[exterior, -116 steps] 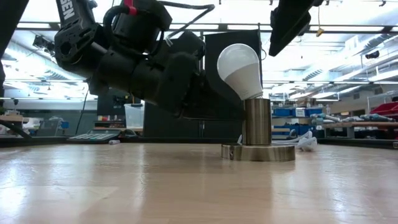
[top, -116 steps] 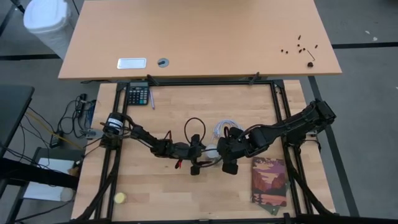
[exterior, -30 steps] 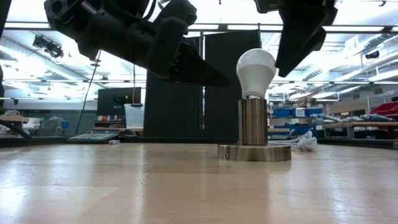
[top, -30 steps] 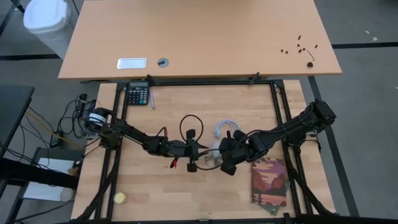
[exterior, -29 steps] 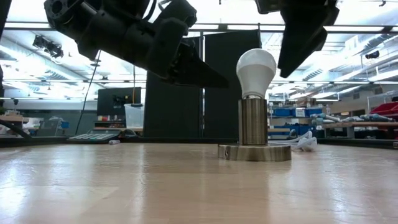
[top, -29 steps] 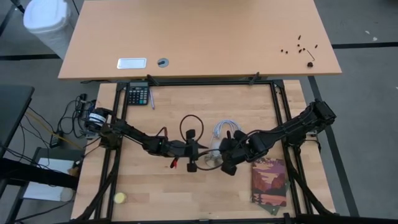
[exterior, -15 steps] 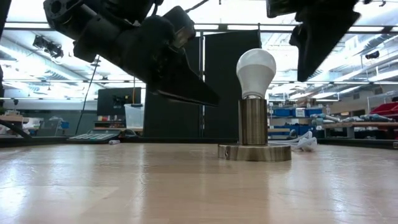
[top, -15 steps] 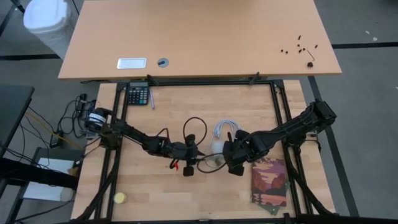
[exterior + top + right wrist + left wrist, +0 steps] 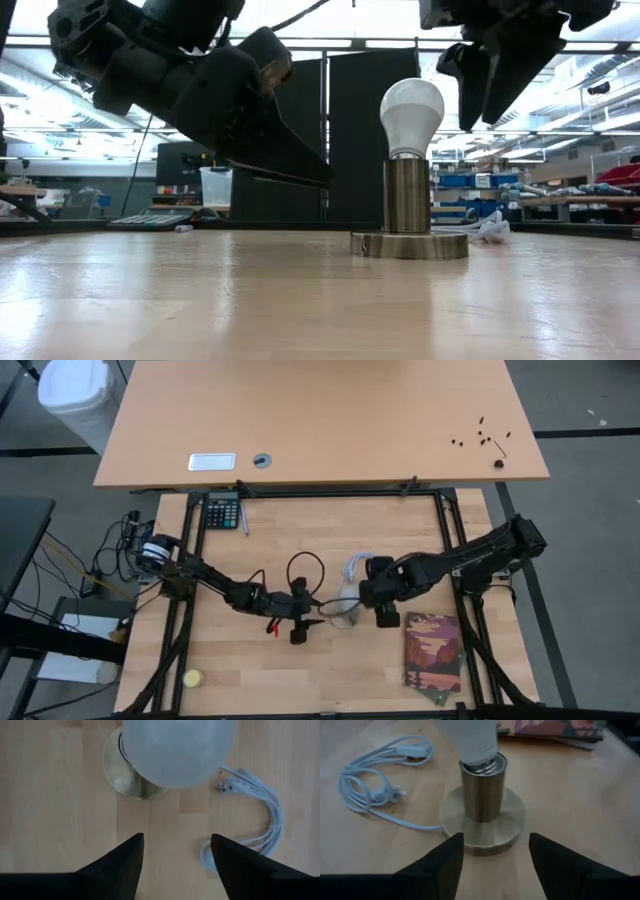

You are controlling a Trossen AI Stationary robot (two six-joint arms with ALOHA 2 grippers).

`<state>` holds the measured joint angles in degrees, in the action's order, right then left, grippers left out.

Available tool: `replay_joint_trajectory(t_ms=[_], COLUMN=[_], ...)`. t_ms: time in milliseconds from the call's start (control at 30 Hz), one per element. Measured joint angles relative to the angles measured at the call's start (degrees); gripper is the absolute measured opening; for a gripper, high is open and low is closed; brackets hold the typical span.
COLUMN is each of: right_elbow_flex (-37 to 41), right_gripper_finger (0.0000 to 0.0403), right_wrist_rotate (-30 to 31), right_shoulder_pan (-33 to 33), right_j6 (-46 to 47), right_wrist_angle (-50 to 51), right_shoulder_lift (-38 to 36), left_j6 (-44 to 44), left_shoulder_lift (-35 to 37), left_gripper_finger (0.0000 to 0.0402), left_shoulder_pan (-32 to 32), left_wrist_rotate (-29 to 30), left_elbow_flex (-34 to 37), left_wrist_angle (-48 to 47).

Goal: Screw lightbulb
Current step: Insert the lightbulb into the lamp socket

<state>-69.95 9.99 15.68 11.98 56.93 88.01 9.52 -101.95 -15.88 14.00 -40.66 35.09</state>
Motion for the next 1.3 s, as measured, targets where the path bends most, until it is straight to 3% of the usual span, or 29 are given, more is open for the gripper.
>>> replay_joint_trajectory(t_ms=[233, 433, 633, 767, 967, 1300], right_elbow_flex=[2.67, 2.71, 2.66, 2.66, 2.69, 2.69], right_gripper_finger=[0.0283, 0.0305, 0.0299, 0.0299, 0.0316, 0.0389], right_wrist_rotate=[0.28, 4.62, -5.62, -9.38, -9.79, -7.99], right_shoulder_pan=[-2.77, -5.75, -10.70, -11.77, -11.29, -9.00], right_j6=[-21.50, -38.56, -42.74, -44.94, -48.46, -52.62], right_wrist_angle=[-0.60, -3.29, -6.17, -8.22, -9.53, -12.48], right_shoulder_lift=[-3.41, -2.76, -2.07, -0.96, 0.17, 0.10], left_j6=[5.64, 9.09, 11.11, 12.15, 14.05, 17.20], left_shoulder_lift=[-0.02, -1.67, -3.03, -3.98, -4.48, -4.48], left_gripper_finger=[0.0243, 0.0243, 0.0243, 0.0243, 0.0243, 0.0243], left_shoulder_pan=[-0.63, -0.63, -0.63, -0.63, -0.67, -0.74], left_wrist_rotate=[-1.00, 3.43, 5.70, 5.86, 5.02, 2.18], left_elbow_flex=[1.61, 1.57, 1.15, 1.01, 1.14, 1.09], left_wrist_angle=[3.99, 5.92, 9.80, 12.08, 11.91, 11.70])
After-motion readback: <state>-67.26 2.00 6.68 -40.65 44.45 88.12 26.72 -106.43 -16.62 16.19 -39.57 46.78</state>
